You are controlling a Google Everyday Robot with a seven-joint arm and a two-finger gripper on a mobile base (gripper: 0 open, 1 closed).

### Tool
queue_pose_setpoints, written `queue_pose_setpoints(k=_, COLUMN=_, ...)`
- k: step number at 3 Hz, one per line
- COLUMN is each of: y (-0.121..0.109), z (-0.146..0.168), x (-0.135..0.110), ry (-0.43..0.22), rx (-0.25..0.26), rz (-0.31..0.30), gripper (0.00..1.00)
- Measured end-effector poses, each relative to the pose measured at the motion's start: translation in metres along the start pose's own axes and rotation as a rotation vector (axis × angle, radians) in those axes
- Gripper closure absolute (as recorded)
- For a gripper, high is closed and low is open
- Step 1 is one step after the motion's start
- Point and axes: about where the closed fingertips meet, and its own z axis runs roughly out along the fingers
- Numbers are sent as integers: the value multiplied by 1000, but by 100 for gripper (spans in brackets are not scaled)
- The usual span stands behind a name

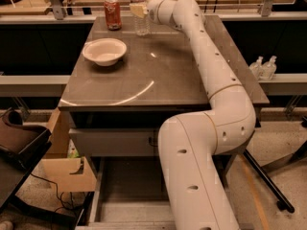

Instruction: Move water bottle near coke can

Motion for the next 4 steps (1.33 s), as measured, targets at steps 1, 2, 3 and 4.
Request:
queue_pose_setpoints(k=1, y=4, z=3, x=6, ry=12, rx=-13, rz=13, gripper=100)
queue_pose_setpoints(k=2, y=14, z=10, x=20, ry=32, rx=-42, rz=44, gripper=100)
queue_pose_setpoints(k=3, y=15, z=10, x=17, ry=32, rx=-43, rz=45, gripper=100)
queue_pose_setpoints(k=4, y=15, z=10, x=15, ry=32, rx=-43, rz=45, gripper=85)
